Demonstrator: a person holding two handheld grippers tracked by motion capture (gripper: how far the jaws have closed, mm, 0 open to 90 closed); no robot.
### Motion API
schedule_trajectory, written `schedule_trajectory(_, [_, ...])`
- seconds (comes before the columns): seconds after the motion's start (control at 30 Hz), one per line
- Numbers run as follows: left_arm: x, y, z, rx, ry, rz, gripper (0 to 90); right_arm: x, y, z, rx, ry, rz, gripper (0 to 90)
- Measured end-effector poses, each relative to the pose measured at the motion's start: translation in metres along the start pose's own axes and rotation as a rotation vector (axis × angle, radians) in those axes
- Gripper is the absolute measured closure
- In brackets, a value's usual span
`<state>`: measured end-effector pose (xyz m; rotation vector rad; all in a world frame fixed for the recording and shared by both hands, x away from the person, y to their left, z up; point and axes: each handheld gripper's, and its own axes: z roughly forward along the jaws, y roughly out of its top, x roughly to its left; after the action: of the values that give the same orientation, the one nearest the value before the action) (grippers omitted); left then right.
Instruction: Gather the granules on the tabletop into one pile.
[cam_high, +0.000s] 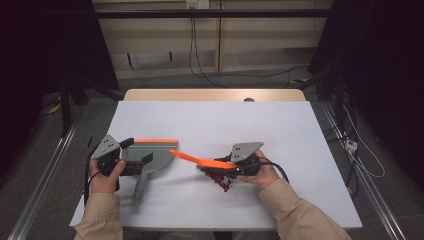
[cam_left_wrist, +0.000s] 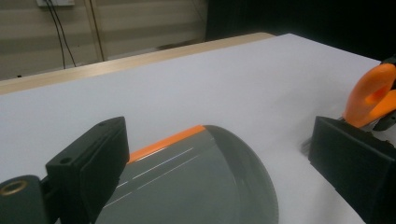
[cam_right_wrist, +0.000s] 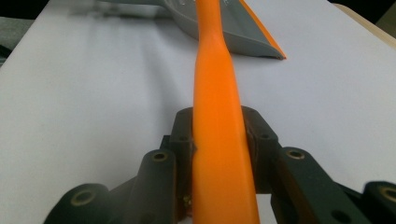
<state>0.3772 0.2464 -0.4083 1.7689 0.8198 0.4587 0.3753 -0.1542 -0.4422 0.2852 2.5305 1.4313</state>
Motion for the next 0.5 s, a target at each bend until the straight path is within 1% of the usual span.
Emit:
schedule_trajectory(0.07, [0.0000,-0.0001,0.0002,0.003,-0.002,0.004,5.2,0.0011,0.0000,-0.0002,-0.007,0.007,0.007,70.1])
schedule_trajectory(0.27, [-0.0007,0.0000,0.0005,0.001,-0.004,0.001,5.2,0.0058,0.0005,-0.0005,-0.009,0.001,0.000,70.1])
schedule_trajectory(0.37, [-0.0006,0.0004,0.0002,-0.001,-0.003,0.003,5.2,0.0065,0.0000,-0.0008,-0.019,0.000,0.006,70.3])
schedule_trajectory(0.4, [-0.0005,0.0004,0.0001,0.000,-0.003,0.005,5.2,0.0069,0.0003,-0.0008,-0.020,-0.010,-0.001,70.4])
schedule_trajectory(0.5, [-0.0011,0.0003,0.0006,-0.001,-0.004,0.003,5.2,0.0065,0.0011,-0.0002,-0.028,-0.028,0.008,70.7])
